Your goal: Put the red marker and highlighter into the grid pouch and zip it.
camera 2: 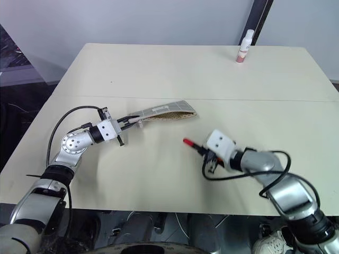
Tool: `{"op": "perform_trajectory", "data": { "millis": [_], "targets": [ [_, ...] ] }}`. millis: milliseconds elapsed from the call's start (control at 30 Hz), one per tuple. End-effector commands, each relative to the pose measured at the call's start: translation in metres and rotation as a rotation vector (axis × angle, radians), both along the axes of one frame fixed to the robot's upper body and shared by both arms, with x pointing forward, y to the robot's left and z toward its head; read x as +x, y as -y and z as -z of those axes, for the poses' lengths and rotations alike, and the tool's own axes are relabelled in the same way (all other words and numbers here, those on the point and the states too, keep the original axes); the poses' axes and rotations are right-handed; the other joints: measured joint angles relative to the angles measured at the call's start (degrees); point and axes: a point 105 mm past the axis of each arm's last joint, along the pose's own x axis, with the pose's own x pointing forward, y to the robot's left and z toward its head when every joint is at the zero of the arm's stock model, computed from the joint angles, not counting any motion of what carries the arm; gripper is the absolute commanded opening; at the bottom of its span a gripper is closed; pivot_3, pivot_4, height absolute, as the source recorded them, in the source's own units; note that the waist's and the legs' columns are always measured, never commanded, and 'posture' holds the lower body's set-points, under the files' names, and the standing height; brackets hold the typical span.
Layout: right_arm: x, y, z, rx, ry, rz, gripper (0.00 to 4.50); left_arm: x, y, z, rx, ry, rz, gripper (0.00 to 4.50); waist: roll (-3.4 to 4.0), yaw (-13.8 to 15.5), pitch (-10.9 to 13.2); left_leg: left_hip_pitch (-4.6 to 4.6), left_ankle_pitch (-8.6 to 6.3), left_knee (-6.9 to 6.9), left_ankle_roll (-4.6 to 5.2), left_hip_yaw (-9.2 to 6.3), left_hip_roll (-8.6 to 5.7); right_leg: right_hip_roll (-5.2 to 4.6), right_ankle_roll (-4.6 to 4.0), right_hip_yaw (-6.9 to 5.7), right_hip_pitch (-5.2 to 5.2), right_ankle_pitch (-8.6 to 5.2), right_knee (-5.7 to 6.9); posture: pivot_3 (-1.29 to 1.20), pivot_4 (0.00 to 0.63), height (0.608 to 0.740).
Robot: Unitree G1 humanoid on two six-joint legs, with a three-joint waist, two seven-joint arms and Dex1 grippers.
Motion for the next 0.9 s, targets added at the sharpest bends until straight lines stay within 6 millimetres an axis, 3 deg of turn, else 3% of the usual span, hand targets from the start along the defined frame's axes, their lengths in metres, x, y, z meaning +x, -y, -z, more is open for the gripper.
{"op": "perform_trajectory", "data": {
  "millis": [33,133,400,567,700,900],
  "targets": [
    [0.014,-0.005,-0.024,-0.006,0.133,-0.024,0.28,-0.001,0.005,-0.017,-0.040,0.047,0.028,0.00,0.00,0.03,0.00,-0.01,0.00,-0.05,0.00,0.00,0.00,0.00,0.03,0.00,-0.02,0.02,0.00,0.00,0.150,0.740],
    [0.024,-0.006,-0.027,-0.090,0.205,-0.055,0.28,-0.003,0.011,-0.020,-0.046,0.054,0.048,0.00,0.01,0.10,0.01,-0.05,0.00,-0.09,0.01,0.00,-0.01,-0.01,0.17,0.00,-0.09,0.10,0.00,0.00,0.150,0.740],
    [0.038,-0.017,-0.017,-0.113,0.222,-0.075,0.28,-0.011,0.024,-0.024,-0.070,0.054,0.093,0.00,0.02,0.07,0.02,-0.05,0.00,-0.02,0.02,0.00,-0.02,0.00,0.15,0.01,-0.06,0.10,-0.01,0.00,0.150,0.740],
    [0.044,-0.034,-0.023,-0.170,0.302,-0.159,0.28,-0.018,0.035,-0.025,-0.052,0.058,0.147,0.00,0.04,-0.07,0.02,-0.04,0.00,-0.03,0.01,0.00,-0.01,0.03,0.15,0.01,-0.09,0.10,0.02,0.00,0.150,0.740],
    [0.044,-0.065,-0.026,-0.196,0.362,-0.267,0.28,-0.018,0.045,-0.024,-0.034,0.039,0.184,0.00,0.04,0.01,0.02,-0.04,0.00,-0.04,0.01,0.00,-0.02,0.03,0.16,0.01,-0.10,0.11,0.02,0.00,0.150,0.740],
    [0.045,-0.080,-0.024,-0.274,0.440,-0.363,0.28,-0.018,0.053,-0.029,-0.047,0.030,0.214,0.00,0.04,0.13,0.03,-0.05,0.00,-0.02,0.01,0.00,-0.04,0.03,0.16,0.02,-0.09,0.11,0.01,0.00,0.150,0.740]
  ]
}}
